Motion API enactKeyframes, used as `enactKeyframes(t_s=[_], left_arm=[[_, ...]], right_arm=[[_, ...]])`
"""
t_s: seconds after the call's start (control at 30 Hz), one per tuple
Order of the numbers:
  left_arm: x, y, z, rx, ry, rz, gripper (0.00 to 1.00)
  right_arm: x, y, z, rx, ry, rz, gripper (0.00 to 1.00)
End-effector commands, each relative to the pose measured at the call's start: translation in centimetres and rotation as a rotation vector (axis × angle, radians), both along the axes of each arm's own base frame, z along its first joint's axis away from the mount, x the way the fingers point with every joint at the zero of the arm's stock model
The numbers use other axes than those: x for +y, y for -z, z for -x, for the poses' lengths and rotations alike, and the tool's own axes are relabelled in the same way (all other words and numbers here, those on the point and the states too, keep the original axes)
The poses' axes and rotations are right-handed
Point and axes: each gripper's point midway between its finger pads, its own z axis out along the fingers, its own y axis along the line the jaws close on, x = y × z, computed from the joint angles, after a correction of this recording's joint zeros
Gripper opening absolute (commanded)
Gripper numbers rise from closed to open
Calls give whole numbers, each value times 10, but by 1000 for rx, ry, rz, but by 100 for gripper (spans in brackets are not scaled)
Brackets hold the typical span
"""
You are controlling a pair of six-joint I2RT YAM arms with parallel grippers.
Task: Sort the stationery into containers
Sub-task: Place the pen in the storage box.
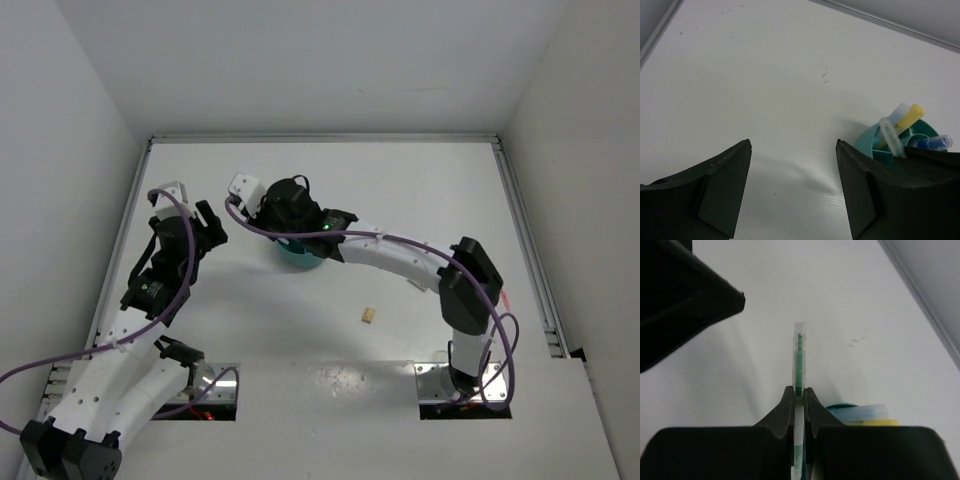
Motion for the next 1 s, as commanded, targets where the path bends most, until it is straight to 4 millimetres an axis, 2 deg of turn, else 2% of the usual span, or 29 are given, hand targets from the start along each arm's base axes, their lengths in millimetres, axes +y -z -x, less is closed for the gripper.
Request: enactKeyframes(t_s=[0.0,0.03,0.07,0.17,0.23,0.3,0.37,0.4,0.47,0.5,0.57,0.6,0.7,0.73,0.83,0.97], left_arm=[[-2,-8,-2,-32,4,6,74],[-2,-8,-2,-32,4,6,74],[-2,-8,-2,-32,4,6,74],[0,-8,-2,-32,-5,4,74],[0,-8,-2,-32,-5,4,74],[0,-8,-2,-32,-5,4,74],[0,-8,-2,-32,-5,4,74],[0,-8,-2,-32,-5,4,74],[0,-8,-2,-32,-5,4,74],[0,-8,-2,-32,-5,4,74],[0,-8,-2,-31,-2,-5,74],[0,-8,-2,-31,-2,-5,74],[0,-8,-2,-31,-2,-5,74],[0,-6,-3,-22,-2,-8,74],[0,-6,-3,-22,-2,-8,74],[0,-6,-3,-22,-2,-8,74]], right_arm=[[14,0,-13,14,-22,-64,0],[17,-7,-18,13,-48,-91,0],[20,3,-23,27,-53,-82,0],[21,0,-39,38,-74,-102,0],[17,8,-49,62,-67,-105,0],[16,6,-52,68,-63,-122,0],[6,17,-62,94,-39,-115,0],[8,15,-62,95,-45,-131,0],[-3,27,-67,114,-31,-115,0],[1,29,-62,132,-58,-129,0],[-5,44,-59,159,-66,-114,0],[-5,42,-54,164,-83,-118,0],[-13,52,-44,181,-90,-108,0],[-14,48,-43,173,-91,-115,0],[-23,61,-42,187,-80,-102,0],[-32,69,-30,199,-87,-96,0]])
